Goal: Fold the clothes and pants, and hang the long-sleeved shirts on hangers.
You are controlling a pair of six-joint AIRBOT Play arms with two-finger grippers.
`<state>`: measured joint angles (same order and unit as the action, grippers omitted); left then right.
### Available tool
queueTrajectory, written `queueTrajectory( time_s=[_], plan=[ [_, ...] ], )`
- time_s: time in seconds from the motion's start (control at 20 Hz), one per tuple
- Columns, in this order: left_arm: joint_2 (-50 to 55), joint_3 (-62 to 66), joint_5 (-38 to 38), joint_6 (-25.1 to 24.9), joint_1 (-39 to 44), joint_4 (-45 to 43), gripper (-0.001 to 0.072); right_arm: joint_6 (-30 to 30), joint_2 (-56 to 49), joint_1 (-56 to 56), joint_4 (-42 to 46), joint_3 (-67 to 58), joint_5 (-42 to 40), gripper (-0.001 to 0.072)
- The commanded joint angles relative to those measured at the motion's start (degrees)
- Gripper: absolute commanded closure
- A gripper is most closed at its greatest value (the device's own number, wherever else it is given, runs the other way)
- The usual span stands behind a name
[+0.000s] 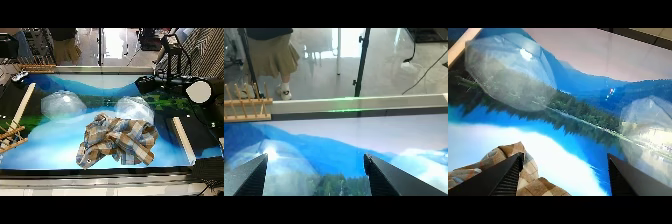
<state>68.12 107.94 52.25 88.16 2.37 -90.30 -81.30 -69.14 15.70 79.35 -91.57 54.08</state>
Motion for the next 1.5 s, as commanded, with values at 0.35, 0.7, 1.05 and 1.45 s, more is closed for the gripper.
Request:
queueTrajectory(
  time_s=[0.35, 0.7, 1.05, 1.45],
  plan=[
    [0.52, -0.02, -0.02, -0.04, 0.02, -0.04, 0.0075, 0.00, -0.04, 0.04, -0.02, 0.02, 0.02, 0.0129],
    [4.57, -0.09, 17.40, 1.84, 0.02, 0.42, 0.0076, -7.19, 0.57, 0.07, -13.60, 0.02, -2.36, 0.0131],
    [5.49, -5.55, 35.15, -3.30, -0.15, 3.41, 0.0067, -6.71, 2.84, -0.07, 0.07, 0.02, 13.11, 0.0333],
    [5.68, -36.24, 22.99, -10.71, -1.75, 21.92, 0.0007, 1.33, -2.29, 2.05, -18.88, 17.03, 17.16, 0.0069]
  ],
)
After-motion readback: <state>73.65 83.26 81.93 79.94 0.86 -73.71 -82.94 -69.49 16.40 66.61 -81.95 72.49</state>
